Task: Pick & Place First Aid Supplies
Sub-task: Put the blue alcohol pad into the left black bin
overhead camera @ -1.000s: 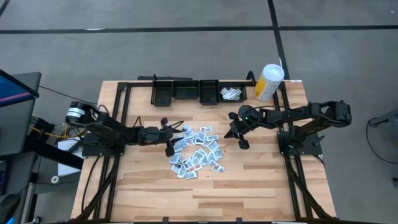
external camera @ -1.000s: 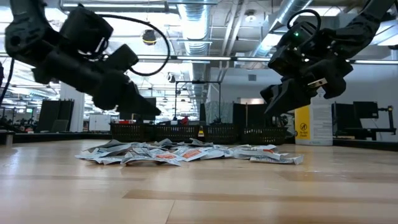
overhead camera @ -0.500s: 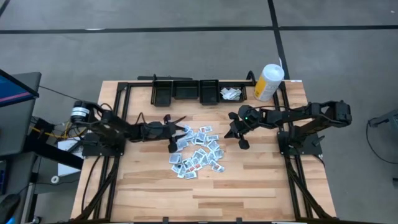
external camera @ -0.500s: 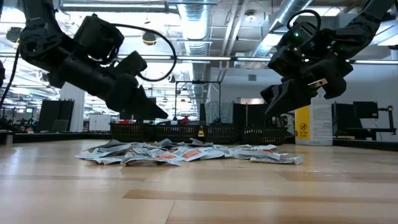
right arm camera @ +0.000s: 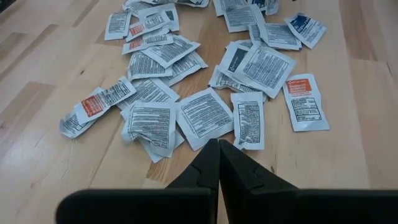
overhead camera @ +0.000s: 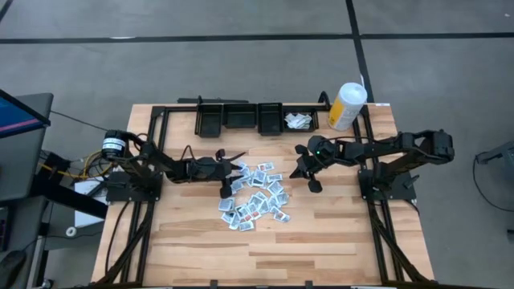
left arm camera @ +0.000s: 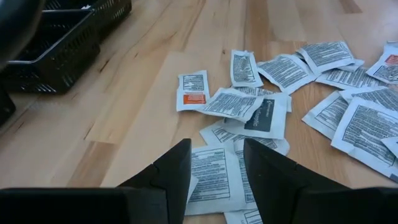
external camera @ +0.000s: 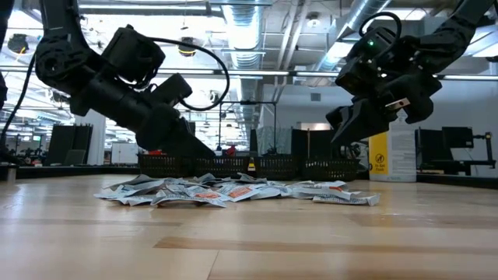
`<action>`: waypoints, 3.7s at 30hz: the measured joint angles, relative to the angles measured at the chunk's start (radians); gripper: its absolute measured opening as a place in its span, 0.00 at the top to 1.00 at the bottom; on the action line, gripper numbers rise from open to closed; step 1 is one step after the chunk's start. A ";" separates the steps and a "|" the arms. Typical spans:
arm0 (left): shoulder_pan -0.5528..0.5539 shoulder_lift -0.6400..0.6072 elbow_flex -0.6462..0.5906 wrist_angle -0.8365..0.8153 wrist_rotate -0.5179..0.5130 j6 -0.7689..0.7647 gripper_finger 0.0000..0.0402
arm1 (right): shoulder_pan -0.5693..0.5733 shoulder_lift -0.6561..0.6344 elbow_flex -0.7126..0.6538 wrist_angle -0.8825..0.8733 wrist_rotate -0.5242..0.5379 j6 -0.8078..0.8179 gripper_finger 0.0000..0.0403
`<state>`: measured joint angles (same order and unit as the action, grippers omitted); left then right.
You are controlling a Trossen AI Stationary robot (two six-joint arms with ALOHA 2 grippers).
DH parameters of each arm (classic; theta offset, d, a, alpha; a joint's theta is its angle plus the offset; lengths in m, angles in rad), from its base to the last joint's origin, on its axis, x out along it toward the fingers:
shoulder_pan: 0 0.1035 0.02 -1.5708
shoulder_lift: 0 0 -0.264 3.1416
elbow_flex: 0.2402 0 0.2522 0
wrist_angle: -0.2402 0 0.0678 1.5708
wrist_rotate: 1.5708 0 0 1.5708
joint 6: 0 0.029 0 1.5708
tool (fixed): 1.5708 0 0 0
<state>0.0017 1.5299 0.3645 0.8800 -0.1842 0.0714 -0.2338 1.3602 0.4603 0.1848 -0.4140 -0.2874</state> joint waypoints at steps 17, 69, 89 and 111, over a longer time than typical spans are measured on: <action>0.039 0.000 0.000 -0.007 -0.010 0.000 0.50 | 0.001 0.000 0.000 0.004 0.000 0.000 1.00; 0.039 0.080 -0.001 -0.018 -0.063 -0.001 0.82 | 0.000 0.000 0.000 0.030 0.000 -0.008 1.00; 0.035 0.074 -0.001 -0.004 -0.114 0.011 0.99 | 0.000 0.000 0.000 0.034 0.000 -0.008 1.00; 0.077 -0.411 -0.001 -0.138 -0.493 0.385 0.99 | 0.000 0.000 0.000 0.037 0.000 -0.009 1.00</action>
<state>0.0788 1.1191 0.3637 0.7419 -0.6772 0.4567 -0.2337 1.3602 0.4606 0.2217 -0.4141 -0.2961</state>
